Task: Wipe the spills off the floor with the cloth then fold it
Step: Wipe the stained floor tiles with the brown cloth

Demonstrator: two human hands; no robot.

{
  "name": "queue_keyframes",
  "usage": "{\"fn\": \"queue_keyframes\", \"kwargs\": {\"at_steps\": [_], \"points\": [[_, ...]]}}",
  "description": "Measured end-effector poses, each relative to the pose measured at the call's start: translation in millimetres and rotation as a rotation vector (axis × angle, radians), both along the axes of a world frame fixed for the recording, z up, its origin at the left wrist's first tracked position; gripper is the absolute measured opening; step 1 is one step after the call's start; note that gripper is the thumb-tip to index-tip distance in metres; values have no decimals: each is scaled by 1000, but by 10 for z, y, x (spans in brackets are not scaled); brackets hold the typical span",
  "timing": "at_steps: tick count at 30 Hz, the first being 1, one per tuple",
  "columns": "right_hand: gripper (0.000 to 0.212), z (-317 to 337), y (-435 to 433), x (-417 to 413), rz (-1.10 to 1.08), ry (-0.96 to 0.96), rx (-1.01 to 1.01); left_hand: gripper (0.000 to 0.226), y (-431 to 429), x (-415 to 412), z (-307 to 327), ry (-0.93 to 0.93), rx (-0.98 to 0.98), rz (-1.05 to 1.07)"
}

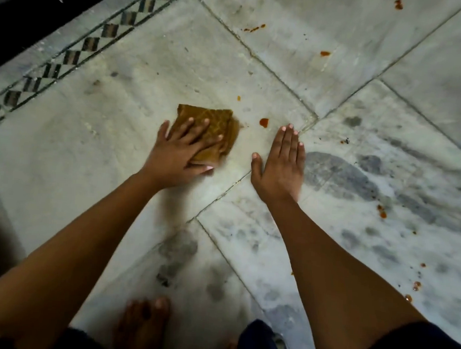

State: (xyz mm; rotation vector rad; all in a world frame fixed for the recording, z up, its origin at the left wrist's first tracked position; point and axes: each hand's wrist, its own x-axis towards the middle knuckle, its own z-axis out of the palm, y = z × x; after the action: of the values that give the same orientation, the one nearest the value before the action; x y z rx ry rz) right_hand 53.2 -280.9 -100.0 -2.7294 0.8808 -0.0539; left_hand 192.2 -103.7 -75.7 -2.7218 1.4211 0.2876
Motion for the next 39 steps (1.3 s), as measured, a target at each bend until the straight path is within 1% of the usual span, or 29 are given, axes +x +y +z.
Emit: {"fn": "queue_keyframes", "kwargs": {"at_steps": [1,3,5,7,9,11,14,16,17,19,20,22,25,26,28,30,31,32,33,34,37,38,39], "points": [[73,1,-4,-4,-2,-3,-2,74,126,74,31,-7,4,14],[73,3,-8,-10,-5,-6,-5,77,208,291,74,27,11,128],[73,6,-2,-5,-7,-8,-15,79,19,511,88,72,-7,257],[73,5,-9,-1,-11,-7,-16,78,-365,652,65,94,-7,308],[73,-2,-5,-3,-15,-12,-11,79,-765,654,48,134,2,282],[74,-6,-5,2,-12,-20,-11,88,-976,541,52,159,12,196],[74,7,-16,8,-12,-20,10,99,-706,263,86,116,10,-69],[74,12,-18,7,-13,-14,17,97,-339,159,109,126,17,-195],[74,10,-15,4,-12,-17,15,96,-196,177,130,176,34,-172],[73,-6,-13,-2,-15,-27,5,94,-189,302,165,309,46,6],[73,-13,-14,4,-15,-30,1,92,-319,356,161,326,35,89],[72,-15,-8,0,-14,-24,5,88,-690,412,66,221,-19,142],[72,6,-2,9,-67,-38,-9,78,-1205,358,-55,106,-75,137],[71,17,3,7,-100,-38,-19,78,-1277,294,-62,73,-72,97],[70,32,-1,6,-161,-35,-18,77,-1239,166,-69,-10,-70,-54],[70,38,-13,13,-181,-25,-2,72,-997,131,-100,-56,-119,-242],[70,32,-20,10,-175,-11,3,69,-847,160,-129,-72,-140,-312],[70,25,-21,8,-161,-1,4,67,-719,228,-142,-92,-148,-335],[69,23,-18,10,-150,3,1,66,-657,323,-138,-101,-144,-298],[69,20,-17,7,-146,6,-2,66,-682,419,-138,-101,-139,-217],[69,24,-22,10,-146,27,-1,68,-1153,594,-86,-41,-128,63],[68,24,-20,13,-146,22,-2,68,-1348,593,-69,-29,-104,96],[68,27,-21,17,-149,13,-5,67,-1518,561,-60,-29,-81,87]]}}
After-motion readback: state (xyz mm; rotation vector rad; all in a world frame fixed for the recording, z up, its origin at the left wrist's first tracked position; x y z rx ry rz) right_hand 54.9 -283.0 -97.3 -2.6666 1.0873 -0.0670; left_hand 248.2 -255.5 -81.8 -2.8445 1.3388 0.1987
